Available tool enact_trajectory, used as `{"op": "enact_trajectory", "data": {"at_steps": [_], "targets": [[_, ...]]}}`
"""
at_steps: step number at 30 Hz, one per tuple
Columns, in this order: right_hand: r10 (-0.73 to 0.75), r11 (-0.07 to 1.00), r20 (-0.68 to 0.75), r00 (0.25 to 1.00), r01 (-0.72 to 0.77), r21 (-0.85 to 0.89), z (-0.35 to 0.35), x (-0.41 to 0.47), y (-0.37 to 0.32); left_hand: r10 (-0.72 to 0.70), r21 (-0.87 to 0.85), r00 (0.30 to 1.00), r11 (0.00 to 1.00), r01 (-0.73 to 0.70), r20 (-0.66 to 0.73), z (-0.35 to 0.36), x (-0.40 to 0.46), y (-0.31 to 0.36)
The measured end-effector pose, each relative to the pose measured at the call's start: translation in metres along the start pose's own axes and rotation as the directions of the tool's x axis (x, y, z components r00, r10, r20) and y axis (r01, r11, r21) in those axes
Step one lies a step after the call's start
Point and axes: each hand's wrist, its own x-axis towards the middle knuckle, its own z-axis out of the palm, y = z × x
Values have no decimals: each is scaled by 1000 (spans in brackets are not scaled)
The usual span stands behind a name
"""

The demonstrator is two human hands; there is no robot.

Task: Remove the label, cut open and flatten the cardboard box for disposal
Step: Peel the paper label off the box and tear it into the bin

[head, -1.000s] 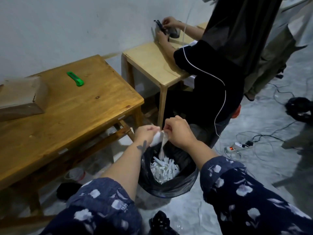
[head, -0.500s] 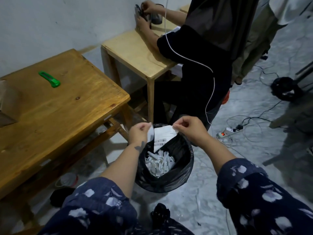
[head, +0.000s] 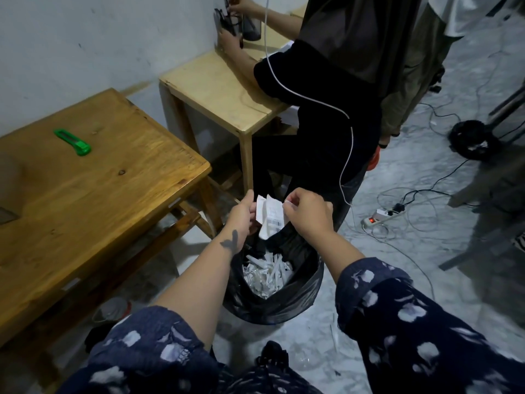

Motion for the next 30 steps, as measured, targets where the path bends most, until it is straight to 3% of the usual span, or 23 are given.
{"op": "enact_trajectory", "data": {"at_steps": [5,8,12,16,20,30], "targets": [[-57,996,26,998,59,-74,-3,1,0,157,238,987,958,-160,32,-4,-4,2],[44,989,89,995,-56,138,-1,3,-1,203,236,979,952,-194,-16,-6,-4,-2],[143,930,122,982,-176,322,-5,1,2,158,101,981,984,-147,-116,-7,-3,-1],[198,793,414,889,-393,465,-5,-5,-5,83,-95,988,991,-96,-133,0,-3,3],[205,724,387,899,-405,558,-4,-3,-12,24,-200,996,979,-42,-89,7,-5,8],[170,830,261,950,-281,482,-9,1,-16,83,62,996,995,-81,-39,0,-4,12]]}}
